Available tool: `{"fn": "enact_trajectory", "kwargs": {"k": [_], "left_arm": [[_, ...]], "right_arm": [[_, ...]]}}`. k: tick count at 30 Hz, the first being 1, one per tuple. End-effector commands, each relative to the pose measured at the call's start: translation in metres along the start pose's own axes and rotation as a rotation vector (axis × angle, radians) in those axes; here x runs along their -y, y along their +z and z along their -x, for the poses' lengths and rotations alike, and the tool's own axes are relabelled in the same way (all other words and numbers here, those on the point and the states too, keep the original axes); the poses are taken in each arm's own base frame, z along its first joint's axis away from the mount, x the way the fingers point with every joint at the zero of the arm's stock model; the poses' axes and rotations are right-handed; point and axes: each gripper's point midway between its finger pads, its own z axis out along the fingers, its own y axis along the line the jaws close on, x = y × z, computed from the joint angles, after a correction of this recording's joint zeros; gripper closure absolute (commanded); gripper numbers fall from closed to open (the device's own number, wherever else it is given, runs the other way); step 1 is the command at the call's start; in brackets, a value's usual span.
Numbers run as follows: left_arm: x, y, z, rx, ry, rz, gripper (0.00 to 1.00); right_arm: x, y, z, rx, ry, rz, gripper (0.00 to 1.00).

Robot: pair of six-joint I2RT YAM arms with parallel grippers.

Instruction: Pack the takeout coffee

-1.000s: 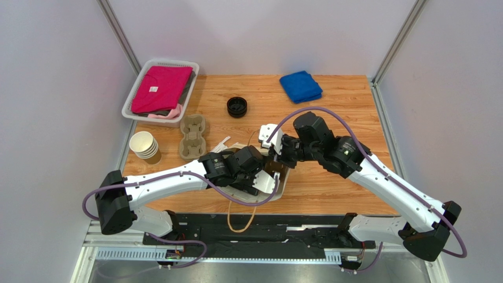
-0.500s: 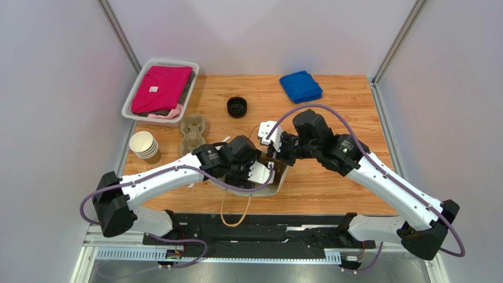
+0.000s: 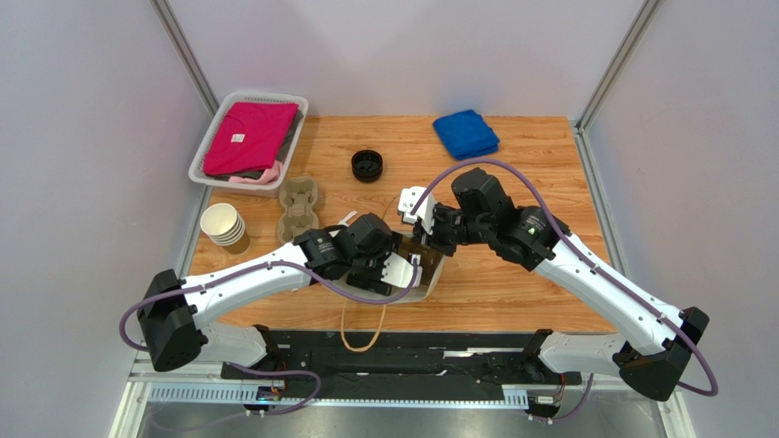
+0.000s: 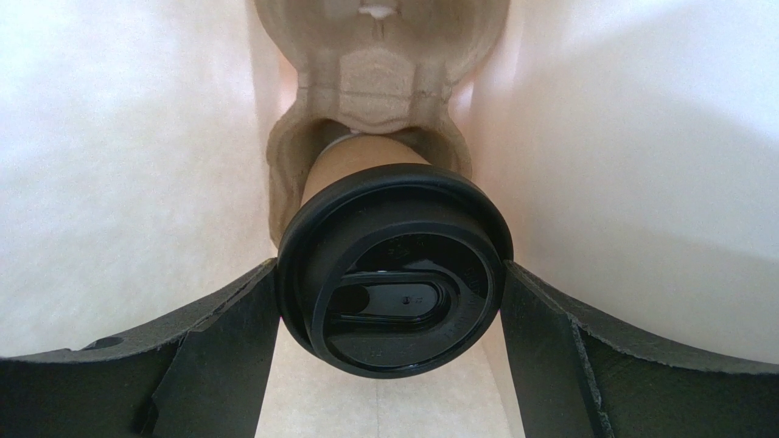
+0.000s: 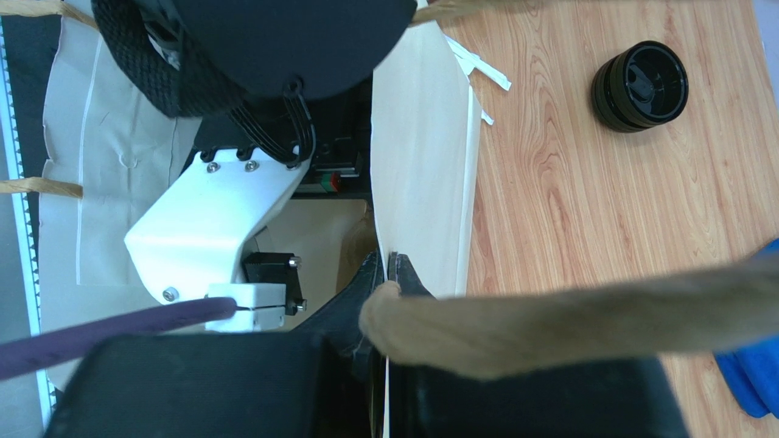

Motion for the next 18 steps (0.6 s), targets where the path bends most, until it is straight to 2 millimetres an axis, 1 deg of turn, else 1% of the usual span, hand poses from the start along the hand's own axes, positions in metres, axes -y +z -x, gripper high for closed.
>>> {"fn": "enact_trajectory", "kwargs": {"k": [1, 5, 10, 11, 12, 13, 14, 15, 16, 17, 18], "left_arm": [[-0.016, 0.008, 0.003, -0.013, 0.012, 0.052, 1.0], [-0.014, 0.013, 0.005, -0.001, 0.017, 0.033, 1.0], [-0.004, 0.02, 0.005, 0.007, 0.004, -0.059, 1.0], [-0.007, 0.022, 0.006, 0.007, 0.005, -0.072, 1.0], [-0.003, 0.023, 0.005, 0.003, 0.0, -0.101, 1.0], [-0.003, 0.024, 0.007, 0.014, -0.003, -0.118, 1.0], [-0.007, 0.026, 0.007, 0.013, -0.016, -0.133, 1.0], [-0.004, 0.025, 0.004, 0.001, -0.025, -0.163, 1.0], [-0.003, 0.026, 0.005, 0.01, -0.035, -0.186, 1.0], [-0.008, 0.029, 0.005, 0.009, -0.048, -0.2, 1.0], [-0.005, 0.028, 0.002, -0.002, -0.045, -0.236, 1.0]], "right_arm": [[-0.005, -0.002, 0.014, 0.048, -0.008, 0.047, 1.0], [0.0, 0.001, 0.012, 0.05, 0.005, 0.06, 1.0], [0.008, 0.002, 0.009, 0.054, 0.027, 0.078, 1.0], [0.008, 0.004, 0.007, 0.046, 0.035, 0.091, 1.0], [0.01, 0.002, 0.011, 0.054, 0.036, 0.094, 1.0], [0.012, 0.002, 0.011, 0.059, 0.046, 0.111, 1.0], [0.012, 0.005, 0.008, 0.044, 0.061, 0.127, 1.0], [0.013, 0.005, 0.008, 0.042, 0.065, 0.135, 1.0], [0.018, 0.003, 0.009, 0.045, 0.068, 0.13, 1.0], [0.018, 0.006, 0.007, 0.039, 0.079, 0.15, 1.0], [0.018, 0.006, 0.006, 0.036, 0.085, 0.159, 1.0]]}}
